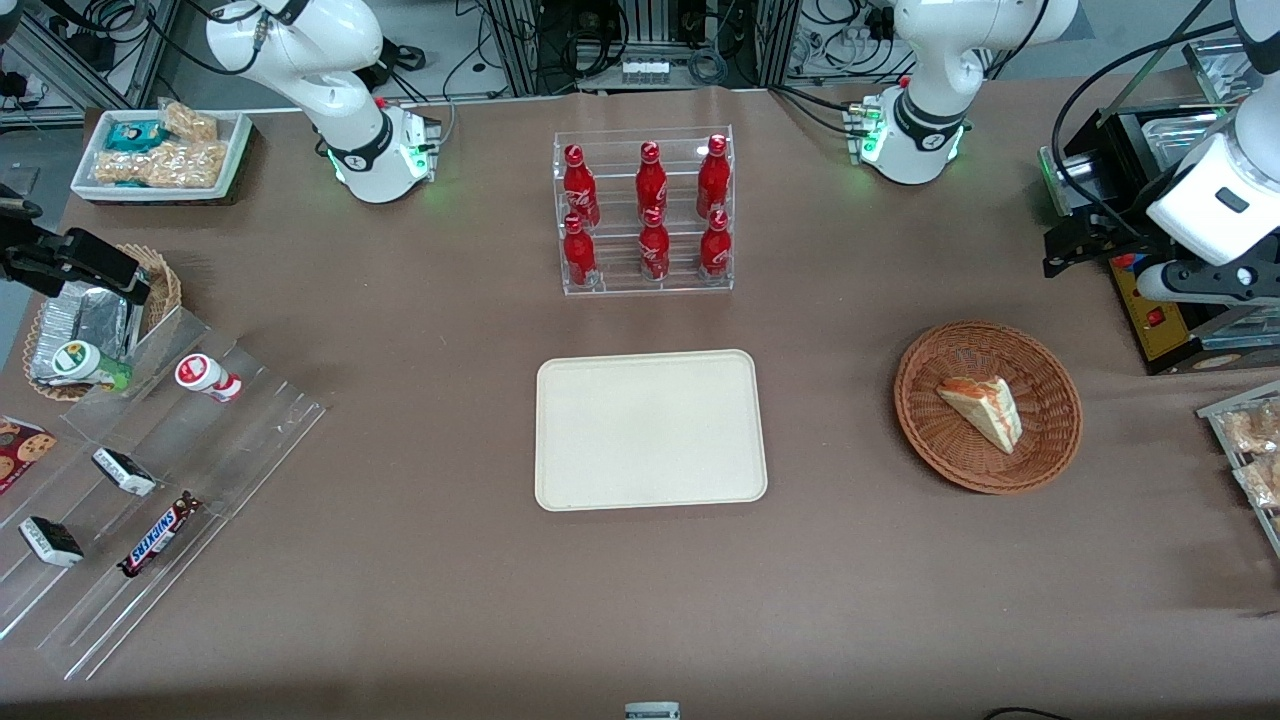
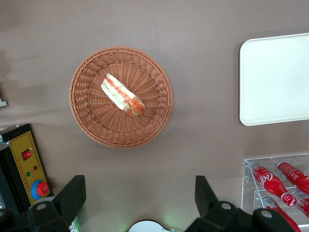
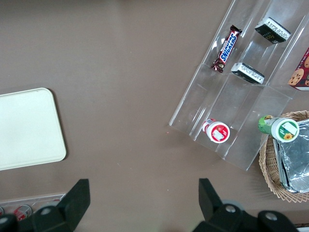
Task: Place sandwich from basket to tray
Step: 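Move the left gripper down toward the sandwich in the wicker basket, then close the left gripper on the wrapped sandwich and lift it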
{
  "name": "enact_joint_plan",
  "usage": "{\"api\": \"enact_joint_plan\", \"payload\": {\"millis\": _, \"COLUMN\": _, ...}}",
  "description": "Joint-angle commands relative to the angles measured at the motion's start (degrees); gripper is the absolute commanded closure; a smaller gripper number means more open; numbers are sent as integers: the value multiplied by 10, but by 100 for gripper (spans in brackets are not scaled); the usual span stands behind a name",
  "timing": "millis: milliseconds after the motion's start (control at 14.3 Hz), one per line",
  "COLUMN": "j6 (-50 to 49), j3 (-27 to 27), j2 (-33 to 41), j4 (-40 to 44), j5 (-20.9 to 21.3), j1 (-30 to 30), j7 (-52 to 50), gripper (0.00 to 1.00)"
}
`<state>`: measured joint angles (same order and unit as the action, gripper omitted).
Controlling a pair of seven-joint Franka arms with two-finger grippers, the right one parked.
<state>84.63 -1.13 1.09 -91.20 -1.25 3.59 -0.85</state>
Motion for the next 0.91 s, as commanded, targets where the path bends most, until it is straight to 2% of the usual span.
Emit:
{"api": "enact_joint_plan", "payload": {"millis": 0, "j6": 0, "j3": 3, "j2": -13, "j4": -5, "j5": 8, "j1": 3, "j7": 5, "gripper": 0}}
{"api": "enact_joint_plan", "payload": {"millis": 350, "j6": 26, "j3": 3, "j2": -42, "j4": -32, "j5": 8, "j1": -42, "j7": 2, "gripper": 0}}
{"api": "enact_joint_plan", "payload": {"millis": 841, "j6": 219, "j3": 4, "j2": -43, "j4": -216, "j5": 9, "j1": -64, "j7": -13, "gripper": 0}}
